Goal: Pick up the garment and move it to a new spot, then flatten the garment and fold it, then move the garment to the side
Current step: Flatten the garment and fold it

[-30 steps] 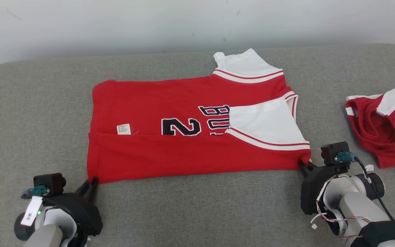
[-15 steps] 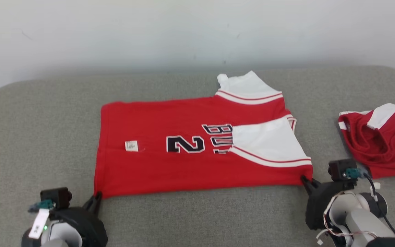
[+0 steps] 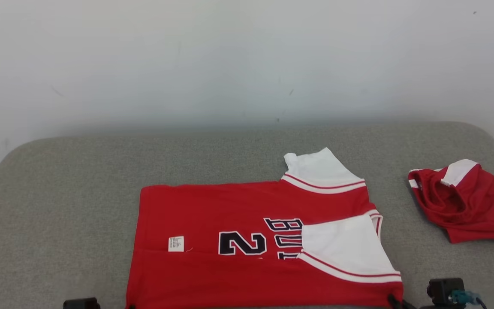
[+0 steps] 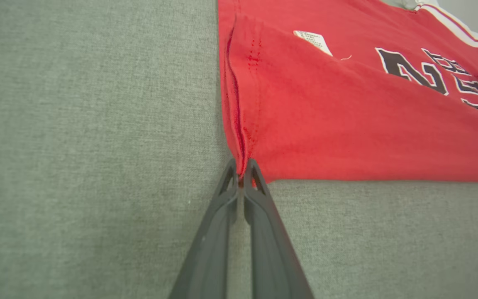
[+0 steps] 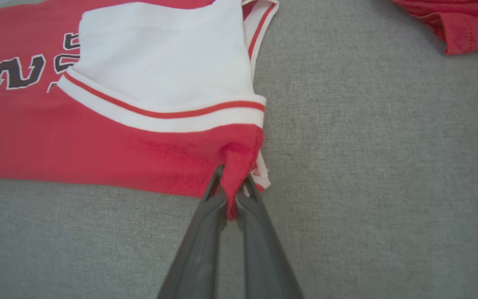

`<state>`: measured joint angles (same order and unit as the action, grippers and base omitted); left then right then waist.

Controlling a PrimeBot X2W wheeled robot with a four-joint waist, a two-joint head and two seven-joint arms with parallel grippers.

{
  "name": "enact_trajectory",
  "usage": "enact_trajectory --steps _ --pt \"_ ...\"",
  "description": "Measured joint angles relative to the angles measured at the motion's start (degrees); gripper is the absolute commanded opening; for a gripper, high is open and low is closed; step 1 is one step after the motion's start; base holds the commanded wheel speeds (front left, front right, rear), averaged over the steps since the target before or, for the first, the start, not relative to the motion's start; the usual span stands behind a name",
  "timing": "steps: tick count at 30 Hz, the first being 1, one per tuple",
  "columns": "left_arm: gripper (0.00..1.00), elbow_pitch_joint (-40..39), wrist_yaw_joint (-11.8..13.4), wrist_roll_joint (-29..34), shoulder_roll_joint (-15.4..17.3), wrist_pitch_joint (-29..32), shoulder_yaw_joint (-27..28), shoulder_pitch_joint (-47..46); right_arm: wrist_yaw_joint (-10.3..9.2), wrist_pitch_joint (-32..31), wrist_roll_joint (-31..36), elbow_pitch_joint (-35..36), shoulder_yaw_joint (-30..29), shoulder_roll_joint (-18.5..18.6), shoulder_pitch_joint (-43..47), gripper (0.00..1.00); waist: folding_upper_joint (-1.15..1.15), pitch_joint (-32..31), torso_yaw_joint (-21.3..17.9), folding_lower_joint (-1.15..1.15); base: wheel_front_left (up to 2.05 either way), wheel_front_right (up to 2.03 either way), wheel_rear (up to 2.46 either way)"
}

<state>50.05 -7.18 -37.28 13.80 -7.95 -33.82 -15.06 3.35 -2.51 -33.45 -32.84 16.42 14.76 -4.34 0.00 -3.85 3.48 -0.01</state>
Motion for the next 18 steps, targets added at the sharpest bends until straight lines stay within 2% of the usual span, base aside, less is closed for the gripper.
enact_trajectory --steps 2,12,13,14,15,18 --pt "0.0 -1.03 0.0 0.0 0.68 -0.16 -0.05 1.6 -0.07 0.0 -0.55 2.01 0.09 -0.13 2.82 0.0 0.0 -0.66 0.04 0.0 0.0 0.0 0.0" --pt "0.0 -3.1 0.0 -0.63 1.54 0.12 0.38 3.09 -1.13 -1.34 -1.1 6.13 -0.1 -0.08 5.3 0.0 0.0 -0.7 -0.31 0.0 0.0 0.0 0.0" --pt "0.0 -3.23 0.01 -0.66 1.59 0.2 0.47 3.09 -1.36 -1.7 -1.38 6.41 -0.16 -0.09 5.57 0.15 0.0 -0.68 -0.28 0.0 0.0 0.0 0.0" --pt "0.42 -3.34 0.04 -0.66 1.65 0.36 0.47 3.09 -1.48 -1.83 -1.4 6.84 -0.19 -0.05 5.83 1.0 0.0 -0.67 -0.23 0.0 0.0 0.0 0.0" --pt "1.0 -3.52 0.11 -0.66 1.66 0.36 0.58 3.14 -1.85 -2.05 -1.41 7.23 -0.3 -0.03 6.13 1.0 0.0 -0.66 -0.19 0.0 0.0 0.0 0.0" --pt "1.0 -4.75 0.44 -1.2 1.82 0.3 1.6 3.62 -2.25 -2.1 -2.0 8.75 -1.16 0.23 6.89 1.0 0.01 -0.68 -0.05 0.01 0.0 0.0 0.0"
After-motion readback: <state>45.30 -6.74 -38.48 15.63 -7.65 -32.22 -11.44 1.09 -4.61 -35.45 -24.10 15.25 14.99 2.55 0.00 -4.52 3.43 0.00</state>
